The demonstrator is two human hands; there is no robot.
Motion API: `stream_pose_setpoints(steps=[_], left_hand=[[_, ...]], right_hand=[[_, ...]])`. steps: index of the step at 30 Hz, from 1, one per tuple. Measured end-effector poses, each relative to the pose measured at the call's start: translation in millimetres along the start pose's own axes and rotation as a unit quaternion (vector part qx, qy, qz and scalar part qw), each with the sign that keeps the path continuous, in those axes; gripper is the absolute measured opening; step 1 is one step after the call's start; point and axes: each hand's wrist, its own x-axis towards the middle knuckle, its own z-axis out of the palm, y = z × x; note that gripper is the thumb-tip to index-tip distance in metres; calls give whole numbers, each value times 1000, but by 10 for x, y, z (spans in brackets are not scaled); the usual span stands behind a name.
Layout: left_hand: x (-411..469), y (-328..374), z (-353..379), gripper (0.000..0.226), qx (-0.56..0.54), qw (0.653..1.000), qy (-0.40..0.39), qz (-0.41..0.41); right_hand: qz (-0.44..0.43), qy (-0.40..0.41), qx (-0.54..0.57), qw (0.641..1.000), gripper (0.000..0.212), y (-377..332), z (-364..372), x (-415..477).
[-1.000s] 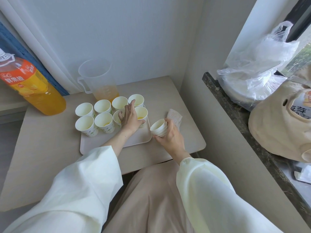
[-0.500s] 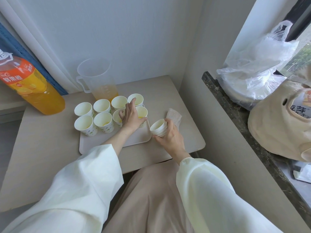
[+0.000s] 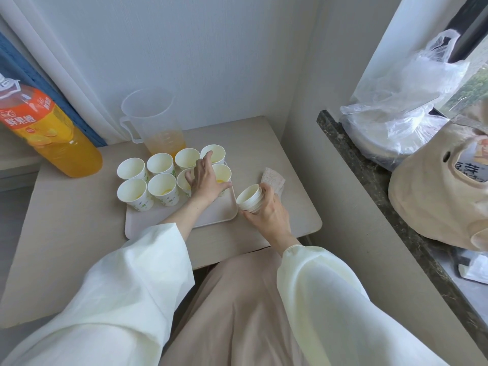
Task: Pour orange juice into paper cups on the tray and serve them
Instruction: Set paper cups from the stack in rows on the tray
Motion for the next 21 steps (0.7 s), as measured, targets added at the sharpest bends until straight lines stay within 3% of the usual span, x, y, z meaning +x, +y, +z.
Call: stream_pose_setpoints(steps=[4,7,10,14,17,21], left_hand=[[-92,59,-114,99,10,1000,19,2],[-268,105,-165,68,-13,998,41,37],[-565,150,-181,41,-139,989,-45,39],[-923,170,-272,51,-249,952,-178,-21],[-1084,136,-426,52,-327,918,-213,-67],[-1207,3,-585,62,-338,914,-213,-75]], right_hand=[[1,4,-5,1000,69,-46,-24,-48],[-4,11,-15,1000,67,-93,-5,-124],[-17,16,-27,999,64,-161,52,-235],[-32,31,-19,999,56,-305,97,-437],[-47,42,-17,998,57,-393,119,-573],[-76,41,1,996,58,-498,169,-681]])
